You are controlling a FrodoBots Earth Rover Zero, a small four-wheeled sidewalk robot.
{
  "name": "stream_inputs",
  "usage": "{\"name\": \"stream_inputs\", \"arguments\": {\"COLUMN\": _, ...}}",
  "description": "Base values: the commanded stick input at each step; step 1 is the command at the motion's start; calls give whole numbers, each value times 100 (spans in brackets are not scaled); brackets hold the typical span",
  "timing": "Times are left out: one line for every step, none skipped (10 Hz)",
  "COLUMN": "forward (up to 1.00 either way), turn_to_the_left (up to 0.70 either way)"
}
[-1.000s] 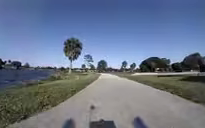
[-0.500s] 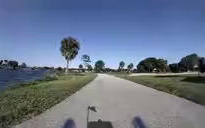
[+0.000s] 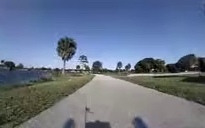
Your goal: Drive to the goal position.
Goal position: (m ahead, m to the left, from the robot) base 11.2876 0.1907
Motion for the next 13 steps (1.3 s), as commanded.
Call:
{"name": "stream_inputs", "arguments": {"forward": 70, "turn_to_the_left": 5}}
{"name": "stream_inputs", "arguments": {"forward": 70, "turn_to_the_left": 35}}
{"name": "stream_inputs", "arguments": {"forward": 70, "turn_to_the_left": 35}}
{"name": "stream_inputs", "arguments": {"forward": 70, "turn_to_the_left": 35}}
{"name": "stream_inputs", "arguments": {"forward": 70, "turn_to_the_left": 35}}
{"name": "stream_inputs", "arguments": {"forward": 70, "turn_to_the_left": 25}}
{"name": "stream_inputs", "arguments": {"forward": 70, "turn_to_the_left": 0}}
{"name": "stream_inputs", "arguments": {"forward": 70, "turn_to_the_left": 0}}
{"name": "stream_inputs", "arguments": {"forward": 70, "turn_to_the_left": 0}}
{"name": "stream_inputs", "arguments": {"forward": 70, "turn_to_the_left": 0}}
{"name": "stream_inputs", "arguments": {"forward": 70, "turn_to_the_left": 0}}
{"name": "stream_inputs", "arguments": {"forward": 70, "turn_to_the_left": 0}}
{"name": "stream_inputs", "arguments": {"forward": 70, "turn_to_the_left": 0}}
